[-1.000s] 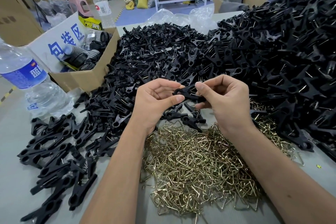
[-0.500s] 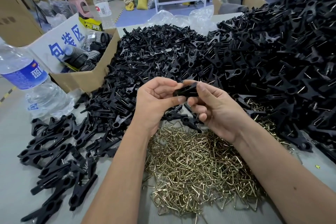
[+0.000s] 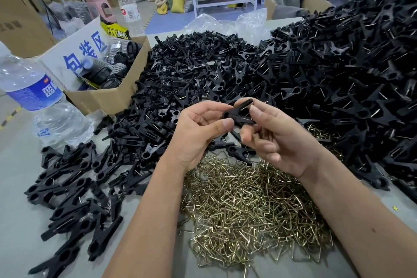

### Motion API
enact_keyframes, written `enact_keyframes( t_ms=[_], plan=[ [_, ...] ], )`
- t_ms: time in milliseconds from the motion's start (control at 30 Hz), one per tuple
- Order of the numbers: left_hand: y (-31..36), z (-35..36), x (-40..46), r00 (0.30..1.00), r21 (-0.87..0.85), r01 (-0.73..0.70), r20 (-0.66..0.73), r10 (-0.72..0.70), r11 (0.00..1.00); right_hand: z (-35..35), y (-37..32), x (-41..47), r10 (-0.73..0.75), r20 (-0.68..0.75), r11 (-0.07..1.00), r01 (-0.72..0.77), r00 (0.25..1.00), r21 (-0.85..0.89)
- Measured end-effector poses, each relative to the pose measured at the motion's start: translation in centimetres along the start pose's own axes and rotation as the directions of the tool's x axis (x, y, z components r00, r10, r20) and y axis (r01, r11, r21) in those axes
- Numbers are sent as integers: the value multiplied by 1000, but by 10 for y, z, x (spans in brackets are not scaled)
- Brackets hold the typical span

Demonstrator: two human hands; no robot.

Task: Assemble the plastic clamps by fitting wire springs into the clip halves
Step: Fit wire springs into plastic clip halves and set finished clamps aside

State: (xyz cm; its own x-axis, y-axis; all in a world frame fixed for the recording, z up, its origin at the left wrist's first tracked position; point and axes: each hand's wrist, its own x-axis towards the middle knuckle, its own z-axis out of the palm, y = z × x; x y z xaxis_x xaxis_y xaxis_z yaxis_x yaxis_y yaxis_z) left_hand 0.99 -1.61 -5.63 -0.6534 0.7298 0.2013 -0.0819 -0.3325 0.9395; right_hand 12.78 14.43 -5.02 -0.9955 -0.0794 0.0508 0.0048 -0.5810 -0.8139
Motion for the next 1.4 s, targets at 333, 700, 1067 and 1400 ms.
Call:
enact_keyframes(
  t_ms=[333,700,1067,1400],
  plan=[
    [0,-2,0,999,156,-38,-9,40,987,-7,9,3,28,21,983,-32,999,181],
    [-5,-7,1,999,270,-52,-3,55,962,-11,1,2,157,34,807,-148,987,572],
    [-1,-12,6,984,503,-65,-113,140,862,-15,-6,5,3,-104,970,23,995,242],
    [24,-47,71,966,968,248,-250,71,43,-9,-70,62,-624,-557,667,3,548,-745]
  ],
)
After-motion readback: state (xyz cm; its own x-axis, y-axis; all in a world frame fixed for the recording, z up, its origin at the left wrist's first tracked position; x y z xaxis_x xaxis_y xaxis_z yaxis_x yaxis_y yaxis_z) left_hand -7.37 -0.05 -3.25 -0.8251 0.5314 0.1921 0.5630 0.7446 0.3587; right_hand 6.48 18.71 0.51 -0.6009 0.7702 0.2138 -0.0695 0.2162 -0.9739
